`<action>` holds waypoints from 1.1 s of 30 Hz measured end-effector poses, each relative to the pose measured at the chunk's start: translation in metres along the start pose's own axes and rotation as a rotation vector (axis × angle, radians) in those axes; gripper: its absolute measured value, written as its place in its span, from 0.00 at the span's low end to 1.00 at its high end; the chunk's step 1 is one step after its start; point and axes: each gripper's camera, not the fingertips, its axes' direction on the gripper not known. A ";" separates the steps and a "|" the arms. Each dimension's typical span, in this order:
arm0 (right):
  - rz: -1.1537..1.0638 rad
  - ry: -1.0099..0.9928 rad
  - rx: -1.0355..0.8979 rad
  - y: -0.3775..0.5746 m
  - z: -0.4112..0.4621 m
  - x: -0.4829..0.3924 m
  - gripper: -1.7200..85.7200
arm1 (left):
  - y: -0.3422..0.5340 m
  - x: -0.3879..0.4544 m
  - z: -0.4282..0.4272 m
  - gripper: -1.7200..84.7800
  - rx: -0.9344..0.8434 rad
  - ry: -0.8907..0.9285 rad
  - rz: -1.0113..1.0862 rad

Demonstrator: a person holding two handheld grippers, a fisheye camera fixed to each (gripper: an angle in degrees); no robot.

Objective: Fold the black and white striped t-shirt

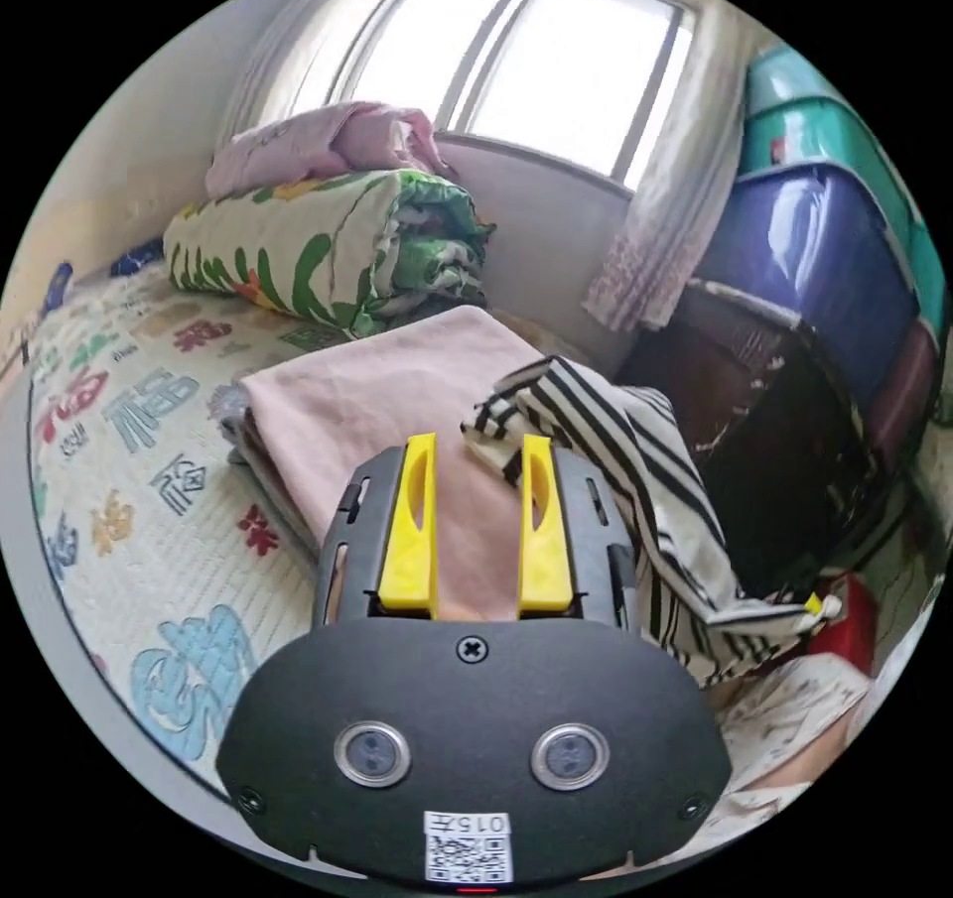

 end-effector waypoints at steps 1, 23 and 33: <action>-0.003 0.015 0.005 -0.001 -0.006 -0.003 0.07 | -0.004 -0.009 0.023 0.16 -0.014 0.057 -0.044; -0.226 0.513 0.509 -0.140 -0.067 -0.151 0.06 | 0.156 0.160 -0.181 0.02 0.697 -0.380 0.251; -0.051 0.120 0.346 -0.192 0.097 -0.124 0.06 | 0.349 0.245 -0.369 0.02 0.902 -0.799 0.335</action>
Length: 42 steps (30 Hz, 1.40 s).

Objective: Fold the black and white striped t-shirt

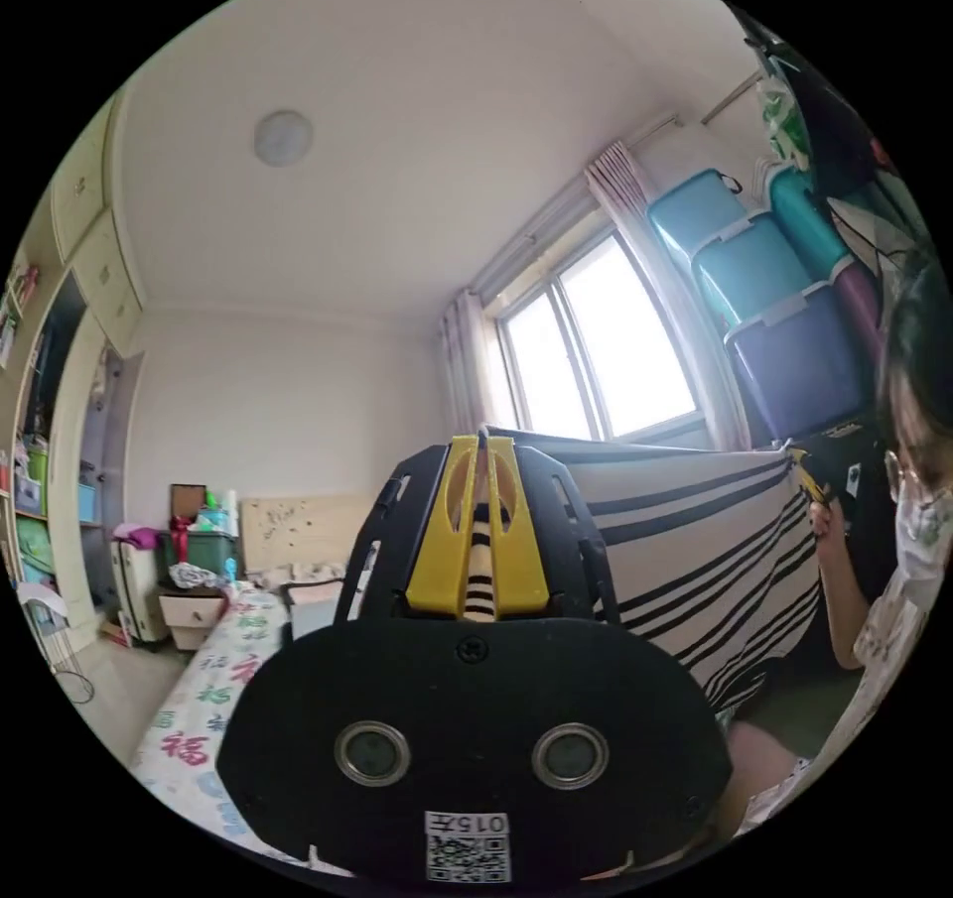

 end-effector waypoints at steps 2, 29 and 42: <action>0.028 -0.064 -0.030 0.010 0.053 -0.011 0.07 | -0.004 -0.010 -0.041 0.02 -0.007 -0.075 0.033; 0.194 0.149 -1.160 0.402 0.762 0.135 0.03 | 0.179 -0.315 0.268 0.03 -0.779 -0.426 -0.180; 0.302 -0.051 -0.718 0.318 0.700 0.231 0.02 | 0.097 -0.396 0.278 0.03 -0.672 -0.627 -0.235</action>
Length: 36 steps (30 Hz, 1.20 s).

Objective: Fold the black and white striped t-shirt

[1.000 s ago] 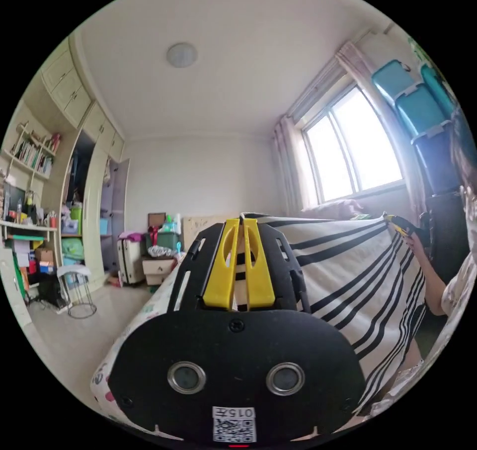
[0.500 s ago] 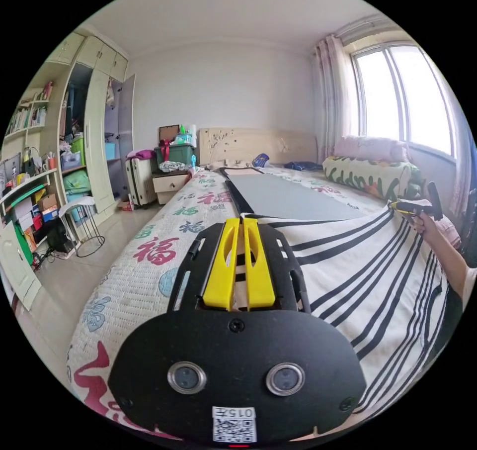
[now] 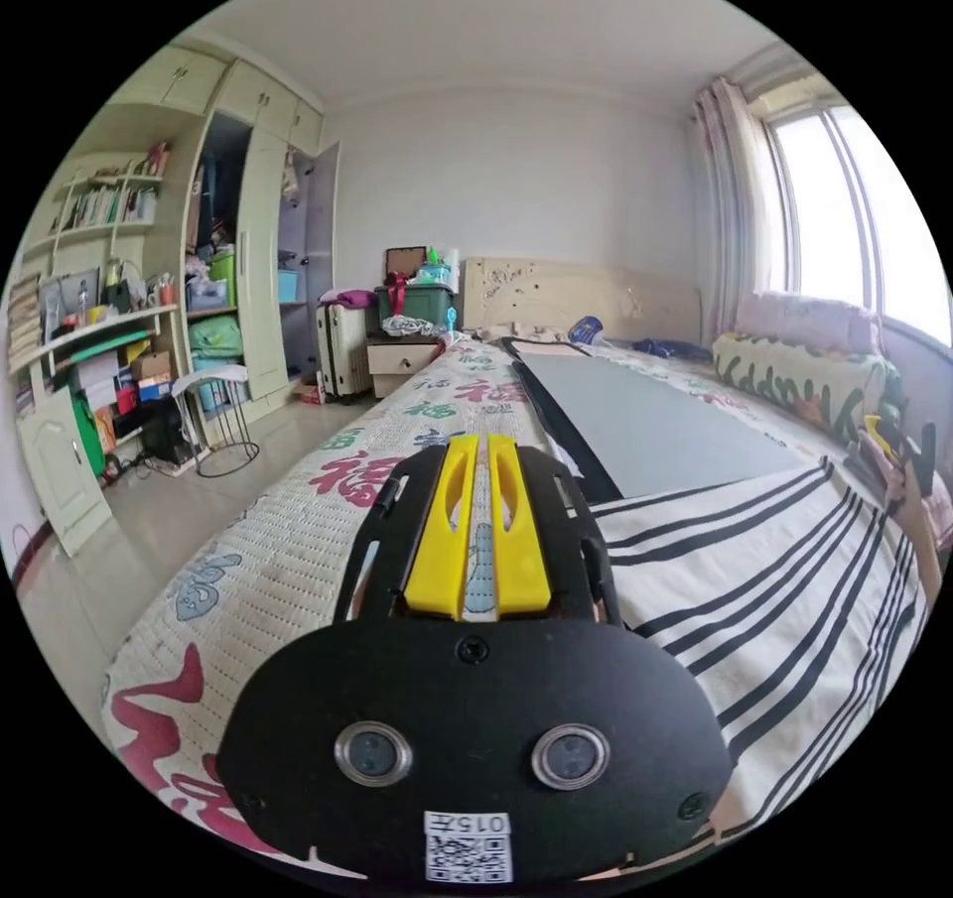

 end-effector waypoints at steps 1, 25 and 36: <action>-0.039 -0.007 0.016 -0.001 -0.005 -0.005 0.02 | -0.008 -0.008 -0.005 0.03 0.022 0.016 -0.013; 0.157 0.005 -0.123 0.141 -0.274 -0.008 0.14 | 0.039 -0.093 -0.278 0.17 -0.035 0.075 -0.378; 0.141 -0.023 -0.228 0.137 -0.264 0.032 0.12 | 0.060 -0.149 -0.283 0.12 -0.043 0.056 -0.415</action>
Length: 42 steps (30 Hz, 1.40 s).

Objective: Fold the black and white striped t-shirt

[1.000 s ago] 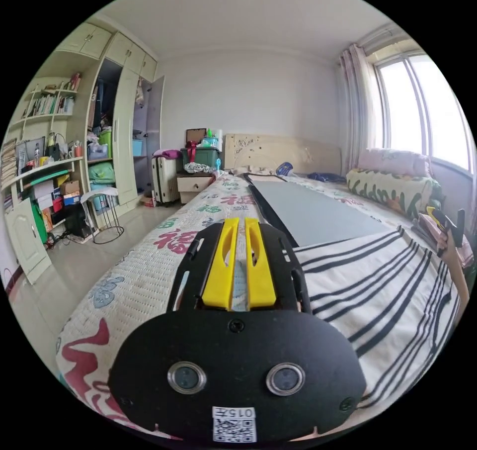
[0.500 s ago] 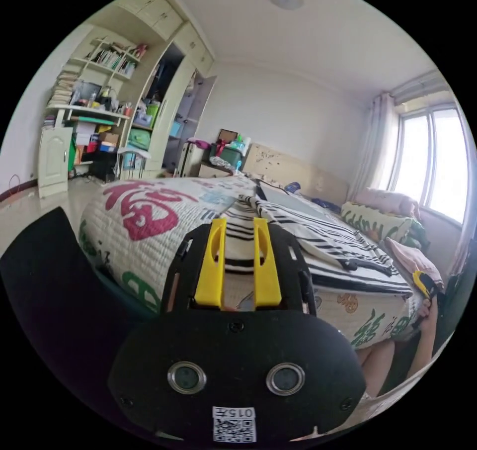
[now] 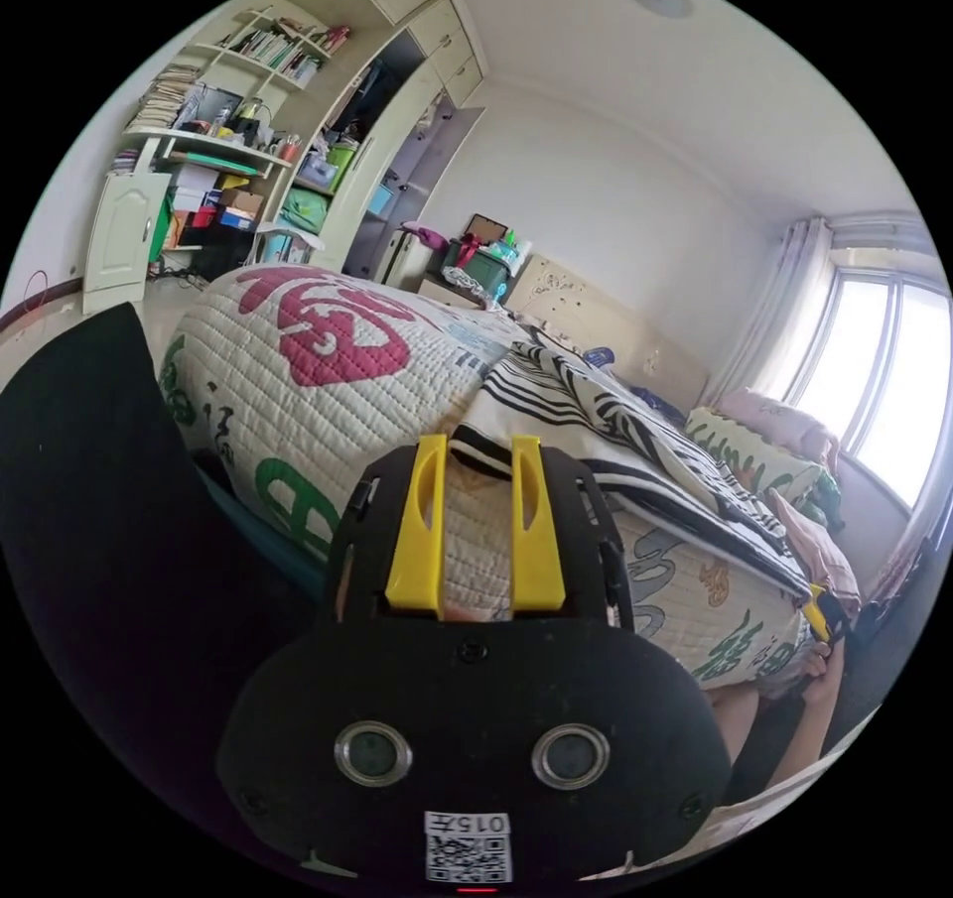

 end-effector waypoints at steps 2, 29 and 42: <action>-0.008 0.007 -0.012 0.003 0.000 0.008 0.12 | 0.006 -0.010 -0.005 0.07 -0.004 0.039 0.038; -0.218 0.212 0.022 0.157 -0.054 0.097 0.11 | 0.157 -0.109 -0.148 0.07 -0.082 0.111 0.274; -0.986 0.017 -0.256 0.265 0.040 0.022 0.15 | 0.244 0.018 -0.188 0.14 -0.286 0.495 1.212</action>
